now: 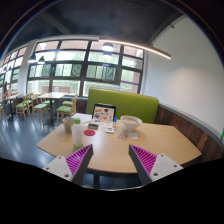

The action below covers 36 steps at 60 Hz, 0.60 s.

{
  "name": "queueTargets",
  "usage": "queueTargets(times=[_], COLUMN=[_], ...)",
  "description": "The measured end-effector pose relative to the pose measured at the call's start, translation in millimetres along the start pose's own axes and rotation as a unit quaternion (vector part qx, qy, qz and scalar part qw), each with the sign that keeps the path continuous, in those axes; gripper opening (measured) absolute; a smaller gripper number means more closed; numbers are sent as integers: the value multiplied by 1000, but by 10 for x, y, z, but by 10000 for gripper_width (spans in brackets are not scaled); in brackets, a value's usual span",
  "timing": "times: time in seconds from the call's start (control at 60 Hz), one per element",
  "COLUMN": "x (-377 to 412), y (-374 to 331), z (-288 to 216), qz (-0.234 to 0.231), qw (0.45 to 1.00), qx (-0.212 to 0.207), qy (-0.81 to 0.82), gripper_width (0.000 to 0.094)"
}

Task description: Pour water

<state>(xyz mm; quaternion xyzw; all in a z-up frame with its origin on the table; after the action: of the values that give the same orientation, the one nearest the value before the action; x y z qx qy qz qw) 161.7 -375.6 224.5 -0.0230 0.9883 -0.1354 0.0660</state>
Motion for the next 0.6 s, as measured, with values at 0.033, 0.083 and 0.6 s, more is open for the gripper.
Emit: queueTargets(times=[0.033, 0.083, 0.6], x=[13, 84, 1556], y=[-41, -17, 1727], z=[28, 79, 617], qz=[-4, -12, -52], qw=[1000, 1000, 998], qx=[1, 2, 21], qy=[-2, -2, 20], gripper_width=[827, 825, 822])
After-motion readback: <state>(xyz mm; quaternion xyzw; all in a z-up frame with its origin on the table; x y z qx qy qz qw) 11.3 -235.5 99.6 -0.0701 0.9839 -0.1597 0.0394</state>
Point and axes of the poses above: the point between the fingertips, and its own axes, seen from behind it with the camera up: x to the left, z down, y forward, the way the camera looks, the point moved 8 cm from there along -y, backward, against the way the camera looks, and after that the axes turned 2 degrees about -z, right-handed, at the moved point
